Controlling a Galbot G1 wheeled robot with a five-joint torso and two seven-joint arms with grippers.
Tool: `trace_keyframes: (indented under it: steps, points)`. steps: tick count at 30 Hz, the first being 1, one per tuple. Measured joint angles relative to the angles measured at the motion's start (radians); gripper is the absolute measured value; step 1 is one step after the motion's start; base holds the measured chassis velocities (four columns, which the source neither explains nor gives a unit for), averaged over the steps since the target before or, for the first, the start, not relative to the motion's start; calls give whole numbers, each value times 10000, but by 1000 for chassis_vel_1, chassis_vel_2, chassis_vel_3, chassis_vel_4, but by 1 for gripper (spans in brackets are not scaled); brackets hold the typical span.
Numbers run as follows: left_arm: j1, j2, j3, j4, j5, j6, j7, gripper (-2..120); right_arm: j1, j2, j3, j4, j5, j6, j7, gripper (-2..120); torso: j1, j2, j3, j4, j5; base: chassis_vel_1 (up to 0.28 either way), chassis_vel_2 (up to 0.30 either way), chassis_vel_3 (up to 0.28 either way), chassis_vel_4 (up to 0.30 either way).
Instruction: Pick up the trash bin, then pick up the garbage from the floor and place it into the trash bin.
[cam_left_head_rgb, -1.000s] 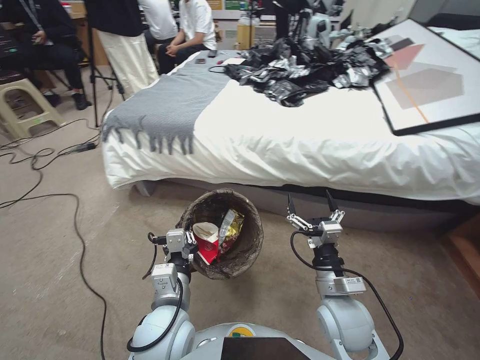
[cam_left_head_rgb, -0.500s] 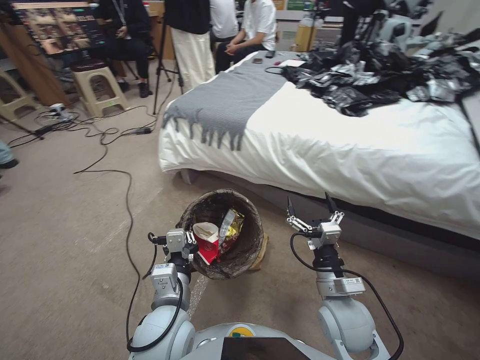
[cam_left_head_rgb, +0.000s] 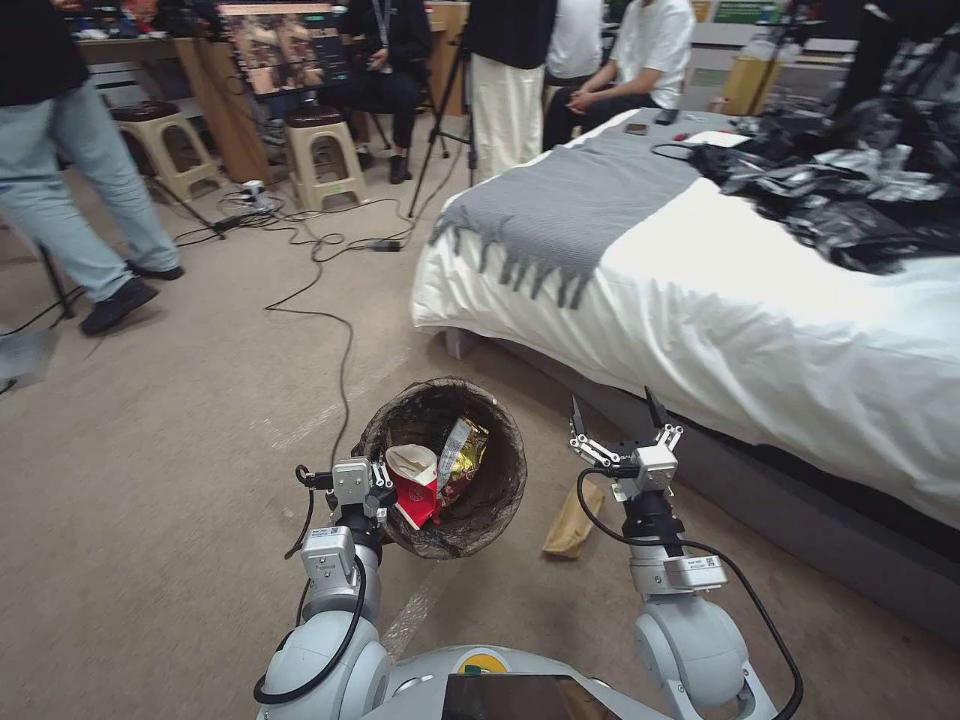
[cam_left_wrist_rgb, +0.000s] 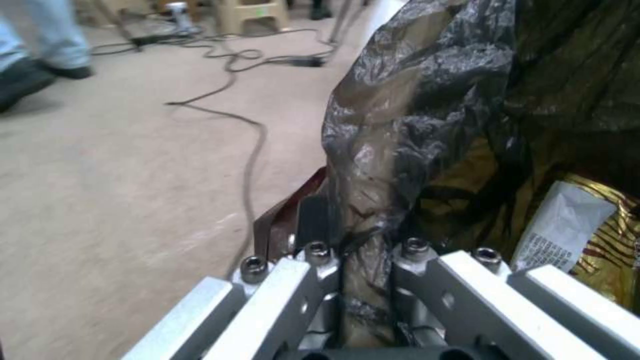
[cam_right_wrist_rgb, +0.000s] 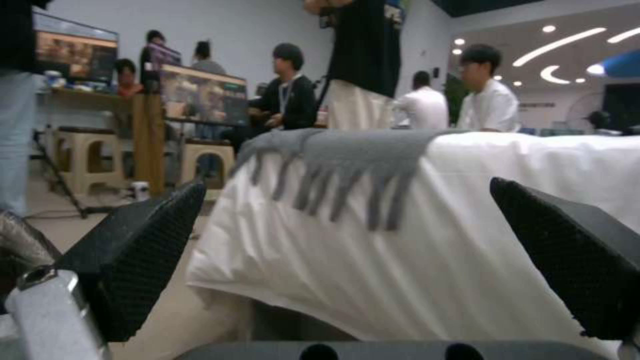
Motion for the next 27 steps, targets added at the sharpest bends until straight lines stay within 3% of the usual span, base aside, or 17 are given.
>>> trace_keyframes:
  steps: [4,12,15,23,27]
  points:
    - [0,0,-1,0,0,0,-1,2,-110,-48,-85,24,346,-464,137,100,0,0,0,1,0,120,117,100,121]
    - [0,0,1,0,0,0,1,2,-15,-254,-203,-395,1273,-2782,994,100,0,0,0,-6,0,24,33,28,25]
    - [0,0,2,0,0,0,1,2,133,-325,-197,-863,1298,-3141,1071,100,0,0,0,-3,1,0,0,0,0]
    - [0,0,1,0,0,0,1,2,211,-293,-121,-1081,1125,-2941,1001,100,0,0,0,-3,0,0,0,0,0]
    - [-1,0,1,-1,0,0,1,2,313,-306,-38,-1249,1149,-3457,1213,100,0,0,0,-2,0,0,0,0,0]
